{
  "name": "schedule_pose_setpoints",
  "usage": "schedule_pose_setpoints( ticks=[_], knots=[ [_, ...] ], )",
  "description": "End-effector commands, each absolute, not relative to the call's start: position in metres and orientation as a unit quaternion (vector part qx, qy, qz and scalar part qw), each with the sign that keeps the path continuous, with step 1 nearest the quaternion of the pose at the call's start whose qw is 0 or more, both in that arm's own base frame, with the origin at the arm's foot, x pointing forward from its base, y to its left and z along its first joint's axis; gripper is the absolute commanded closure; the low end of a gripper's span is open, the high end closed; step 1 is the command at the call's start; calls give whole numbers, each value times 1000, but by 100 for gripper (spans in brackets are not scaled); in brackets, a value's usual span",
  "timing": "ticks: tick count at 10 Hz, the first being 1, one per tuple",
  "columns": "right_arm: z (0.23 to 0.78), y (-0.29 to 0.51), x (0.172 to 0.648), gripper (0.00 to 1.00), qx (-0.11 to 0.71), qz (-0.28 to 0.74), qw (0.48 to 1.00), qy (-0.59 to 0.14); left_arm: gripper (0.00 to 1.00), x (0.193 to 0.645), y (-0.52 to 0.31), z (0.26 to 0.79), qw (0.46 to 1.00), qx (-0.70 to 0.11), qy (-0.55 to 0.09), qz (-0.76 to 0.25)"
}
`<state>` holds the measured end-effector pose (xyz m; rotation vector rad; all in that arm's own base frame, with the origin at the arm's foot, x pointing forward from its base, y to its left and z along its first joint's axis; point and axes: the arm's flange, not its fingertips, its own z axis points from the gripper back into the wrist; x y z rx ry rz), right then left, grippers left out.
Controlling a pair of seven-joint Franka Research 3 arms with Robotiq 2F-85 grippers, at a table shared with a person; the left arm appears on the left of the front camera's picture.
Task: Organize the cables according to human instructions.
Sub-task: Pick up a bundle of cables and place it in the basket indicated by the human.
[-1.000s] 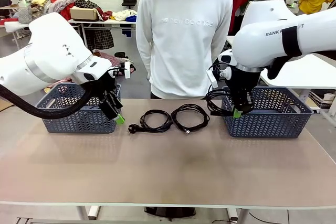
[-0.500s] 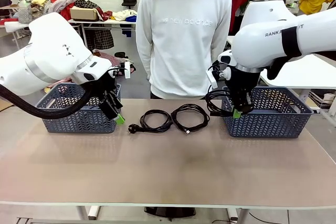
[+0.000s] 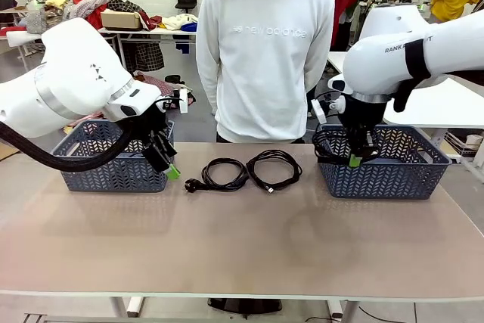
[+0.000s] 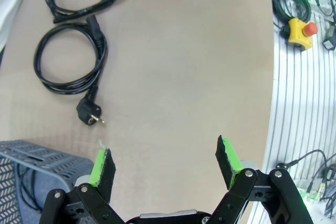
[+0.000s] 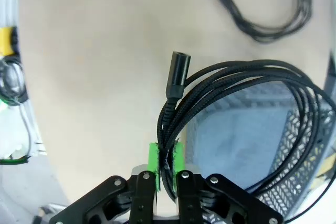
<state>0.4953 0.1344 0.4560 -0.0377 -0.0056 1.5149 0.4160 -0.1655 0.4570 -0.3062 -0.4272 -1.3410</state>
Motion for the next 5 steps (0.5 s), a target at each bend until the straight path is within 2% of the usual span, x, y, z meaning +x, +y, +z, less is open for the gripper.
schedule_pose_setpoints(
  ticks=[1, 5],
  knots=[
    [462, 119, 523, 87, -28, 666, 745, 7, 0, 417, -164, 459, 752, -142, -195, -614],
    [456, 79, 577, 87, -20, 643, 765, 33, 0, 417, -164, 459, 752, -142, -195, -614]
  ],
)
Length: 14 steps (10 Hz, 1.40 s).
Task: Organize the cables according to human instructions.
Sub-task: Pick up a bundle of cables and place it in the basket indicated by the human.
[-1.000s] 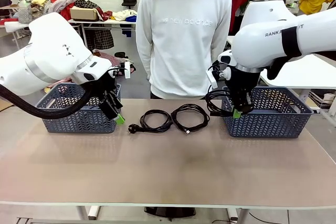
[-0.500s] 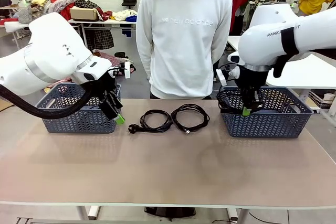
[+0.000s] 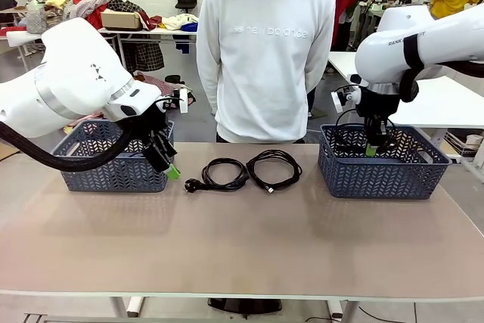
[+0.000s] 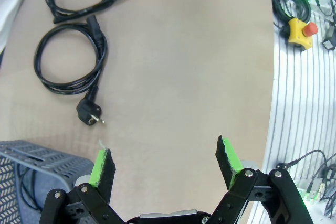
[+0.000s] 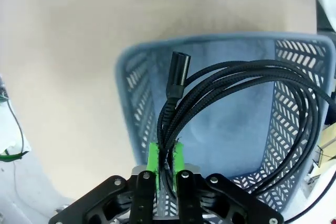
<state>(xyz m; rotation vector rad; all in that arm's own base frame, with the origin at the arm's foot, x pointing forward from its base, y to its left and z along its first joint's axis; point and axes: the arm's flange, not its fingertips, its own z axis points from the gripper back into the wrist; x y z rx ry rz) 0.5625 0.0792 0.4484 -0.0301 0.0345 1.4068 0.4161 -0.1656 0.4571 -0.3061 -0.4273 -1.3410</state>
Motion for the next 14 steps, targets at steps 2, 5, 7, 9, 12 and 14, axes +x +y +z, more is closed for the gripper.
schedule_pose_setpoints(
  ticks=[2, 5, 7, 9, 12, 14],
  knots=[
    [448, 73, 593, 87, -24, 643, 765, 25, 0, 417, -164, 459, 752, -142, -195, -614],
    [438, 75, 593, 87, -31, 633, 773, 11, 0, 417, -164, 459, 752, -142, -195, -614],
    [433, 75, 592, 87, -30, 625, 780, 10, 0, 417, -164, 459, 752, -142, -195, -614],
    [432, 75, 591, 68, -23, 622, 782, 19, 0, 417, -164, 459, 752, -142, -195, -614],
    [436, 75, 586, 63, -14, 616, 787, 16, 0, 417, -164, 459, 752, -142, -195, -614],
    [436, 75, 585, 44, -14, 616, 788, 17, 0, 417, -164, 459, 752, -142, -195, -614]
  ],
)
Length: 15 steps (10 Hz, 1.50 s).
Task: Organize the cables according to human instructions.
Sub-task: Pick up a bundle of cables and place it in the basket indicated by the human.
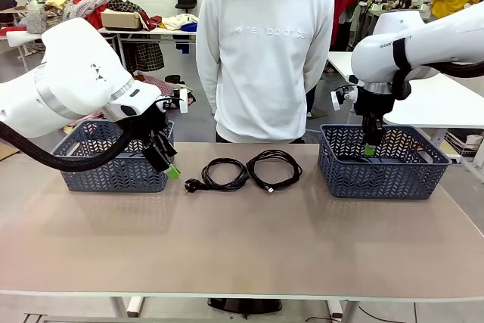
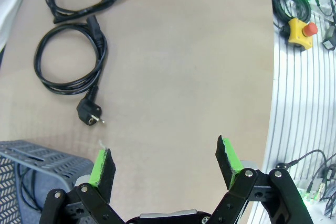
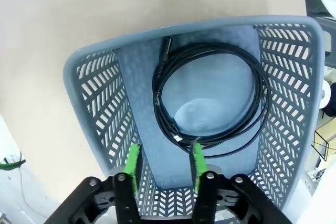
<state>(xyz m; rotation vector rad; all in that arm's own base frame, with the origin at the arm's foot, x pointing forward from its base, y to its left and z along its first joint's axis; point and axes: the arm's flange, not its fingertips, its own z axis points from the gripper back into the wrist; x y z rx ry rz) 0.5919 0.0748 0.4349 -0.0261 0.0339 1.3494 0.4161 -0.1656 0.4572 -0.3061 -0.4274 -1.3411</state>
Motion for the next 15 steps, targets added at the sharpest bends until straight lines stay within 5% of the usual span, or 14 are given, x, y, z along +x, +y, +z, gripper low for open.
schedule_pose_setpoints(
  ticks=[1, 2, 3, 4, 15],
  knots=[
    [436, 75, 585, 10, -14, 616, 788, 17, 0, 417, -164, 459, 752, -142, -195, -614],
    [436, 75, 584, 25, -12, 616, 788, 17, 0, 417, -164, 459, 752, -142, -195, -614],
    [435, 75, 584, 0, -10, 616, 788, 18, 0, 417, -164, 459, 752, -142, -195, -614],
    [435, 76, 584, 5, -8, 617, 786, 18, 0, 417, -164, 459, 752, -142, -195, -614],
    [444, 83, 578, 0, 10, 607, 794, -4, 0, 417, -164, 459, 752, -142, -195, -614]
  ],
)
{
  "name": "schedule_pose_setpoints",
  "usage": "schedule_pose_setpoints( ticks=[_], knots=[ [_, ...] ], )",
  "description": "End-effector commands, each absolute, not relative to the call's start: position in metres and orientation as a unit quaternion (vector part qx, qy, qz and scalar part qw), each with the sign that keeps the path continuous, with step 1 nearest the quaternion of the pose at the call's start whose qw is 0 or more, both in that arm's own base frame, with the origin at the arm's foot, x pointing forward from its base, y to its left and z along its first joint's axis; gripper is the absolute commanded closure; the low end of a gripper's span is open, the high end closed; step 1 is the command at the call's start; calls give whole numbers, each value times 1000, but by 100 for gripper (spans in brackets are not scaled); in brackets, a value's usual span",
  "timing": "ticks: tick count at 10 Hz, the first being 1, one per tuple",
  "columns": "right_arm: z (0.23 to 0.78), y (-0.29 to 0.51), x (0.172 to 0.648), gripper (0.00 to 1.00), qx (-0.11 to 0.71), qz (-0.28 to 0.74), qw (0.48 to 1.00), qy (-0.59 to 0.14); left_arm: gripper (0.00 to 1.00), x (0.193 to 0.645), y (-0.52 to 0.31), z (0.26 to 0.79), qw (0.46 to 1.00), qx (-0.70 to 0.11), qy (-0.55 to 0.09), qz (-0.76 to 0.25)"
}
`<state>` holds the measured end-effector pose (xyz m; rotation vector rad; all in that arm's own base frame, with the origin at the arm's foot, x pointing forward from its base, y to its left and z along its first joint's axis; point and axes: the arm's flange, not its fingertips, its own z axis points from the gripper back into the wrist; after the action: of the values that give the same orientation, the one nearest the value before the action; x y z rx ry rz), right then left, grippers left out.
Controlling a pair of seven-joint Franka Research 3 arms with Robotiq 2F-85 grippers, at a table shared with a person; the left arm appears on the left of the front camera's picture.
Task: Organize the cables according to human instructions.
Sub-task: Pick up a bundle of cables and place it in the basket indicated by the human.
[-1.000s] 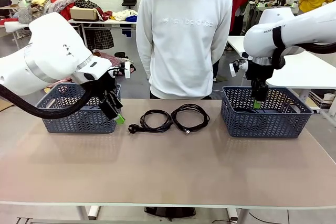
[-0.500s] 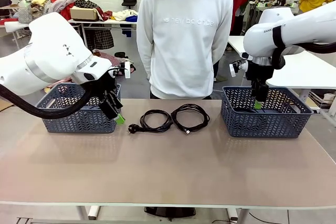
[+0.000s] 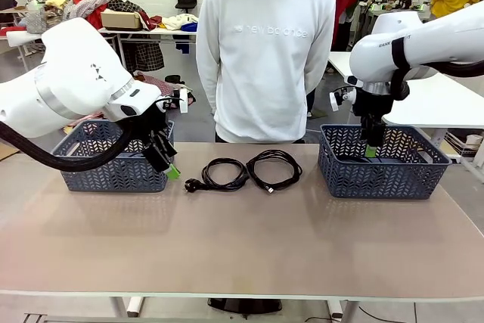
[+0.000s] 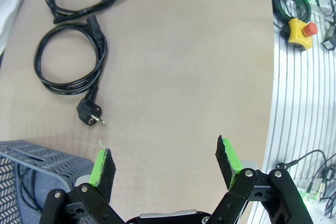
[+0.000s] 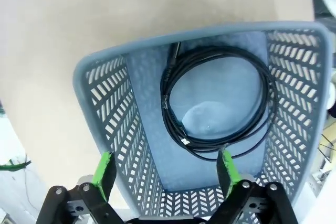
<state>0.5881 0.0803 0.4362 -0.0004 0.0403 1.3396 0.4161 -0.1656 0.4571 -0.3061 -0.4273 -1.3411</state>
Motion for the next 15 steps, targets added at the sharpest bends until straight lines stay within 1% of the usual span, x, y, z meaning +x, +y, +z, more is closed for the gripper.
schedule_pose_setpoints(
  ticks=[1, 5, 9, 10, 15],
  knots=[
    [454, 89, 564, 0, 14, 596, 803, -22, 0, 417, -164, 459, 752, -142, -195, -614],
    [471, 116, 515, 0, 46, 578, 812, -58, 0, 417, -164, 459, 752, -142, -195, -614],
    [463, 152, 474, 0, 94, 535, 828, -141, 0, 417, -164, 459, 752, -142, -195, -614],
    [460, 159, 466, 0, 100, 526, 831, -151, 0, 417, -164, 459, 752, -142, -195, -614],
    [448, 179, 429, 0, 117, 539, 820, -154, 0, 417, -164, 459, 752, -142, -195, -614]
  ],
)
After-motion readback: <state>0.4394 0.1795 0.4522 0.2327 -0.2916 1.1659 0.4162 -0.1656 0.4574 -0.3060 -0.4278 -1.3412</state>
